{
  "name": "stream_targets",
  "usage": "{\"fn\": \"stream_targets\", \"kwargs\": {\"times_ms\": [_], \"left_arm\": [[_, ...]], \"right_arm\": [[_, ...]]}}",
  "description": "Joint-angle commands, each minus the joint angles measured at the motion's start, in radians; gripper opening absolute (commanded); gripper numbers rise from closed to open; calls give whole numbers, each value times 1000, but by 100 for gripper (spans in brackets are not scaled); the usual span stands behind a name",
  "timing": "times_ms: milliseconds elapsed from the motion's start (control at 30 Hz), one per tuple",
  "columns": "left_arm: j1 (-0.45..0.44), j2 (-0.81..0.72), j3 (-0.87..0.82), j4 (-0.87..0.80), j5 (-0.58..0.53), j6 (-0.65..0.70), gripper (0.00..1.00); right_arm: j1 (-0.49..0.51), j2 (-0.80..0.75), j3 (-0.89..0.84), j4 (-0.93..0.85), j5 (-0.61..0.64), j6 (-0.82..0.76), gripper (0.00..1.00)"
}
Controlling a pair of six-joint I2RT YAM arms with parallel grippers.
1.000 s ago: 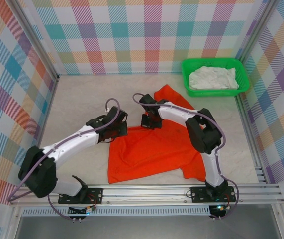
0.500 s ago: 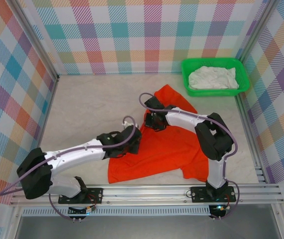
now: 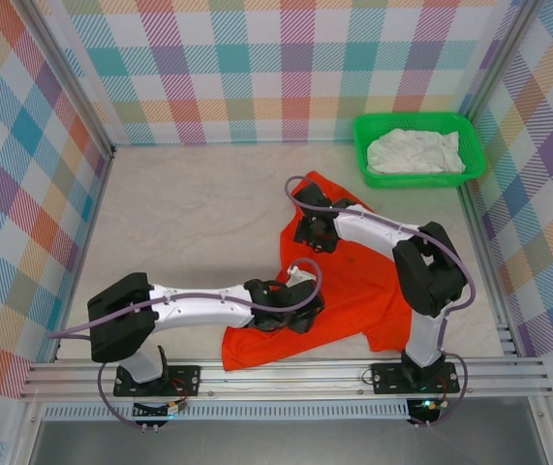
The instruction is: Fold and stack the t-shirts
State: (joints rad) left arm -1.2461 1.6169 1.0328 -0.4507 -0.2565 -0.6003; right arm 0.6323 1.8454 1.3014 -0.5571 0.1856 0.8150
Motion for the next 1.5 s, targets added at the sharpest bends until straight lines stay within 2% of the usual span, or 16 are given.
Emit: {"fn": "stream_targets", "kwargs": {"times_ms": [0, 100, 267, 467, 633, 700, 833, 967, 1000, 1100, 1200, 1400, 1467], "left_arm": [[-6, -90, 56, -77, -68, -8, 82], [4, -150, 105, -208, -156, -13, 90], [105, -290, 136, -412, -236, -56, 90], [257, -482, 26, -426, -197, -77, 90], [286, -532, -42, -419, -182, -100, 90], [290, -520, -62, -409, -172, -105, 90], [290, -480, -80, -370, -150, -104, 89], [294, -448, -74, -352, -158, -99, 89], [298, -441, -73, -351, -162, -99, 89], [325, -412, -77, -328, -132, -93, 88], [347, -363, -100, -262, -61, -76, 82], [348, -189, -146, -53, 113, -34, 51], [349, -126, -157, 1, 146, -35, 45]], "right_arm": [[8, -40, 3, -82, -72, -62, 55], [35, -52, 14, -130, -123, -102, 54], [127, -22, 72, -218, -133, -126, 59], [190, 84, 147, -290, -116, -110, 62], [222, 156, 167, -340, -109, -94, 60], [227, 175, 157, -348, -97, -85, 52], [227, 176, 135, -329, -70, -71, 24], [227, 127, 152, -291, -62, -94, 4], [227, 114, 159, -281, -60, -103, 0], [220, 80, 188, -277, -44, -116, 0], [208, 61, 183, -281, -41, -115, 0], [185, 57, 98, -233, -86, -91, 0], [184, 59, 83, -225, -90, -86, 0]]}}
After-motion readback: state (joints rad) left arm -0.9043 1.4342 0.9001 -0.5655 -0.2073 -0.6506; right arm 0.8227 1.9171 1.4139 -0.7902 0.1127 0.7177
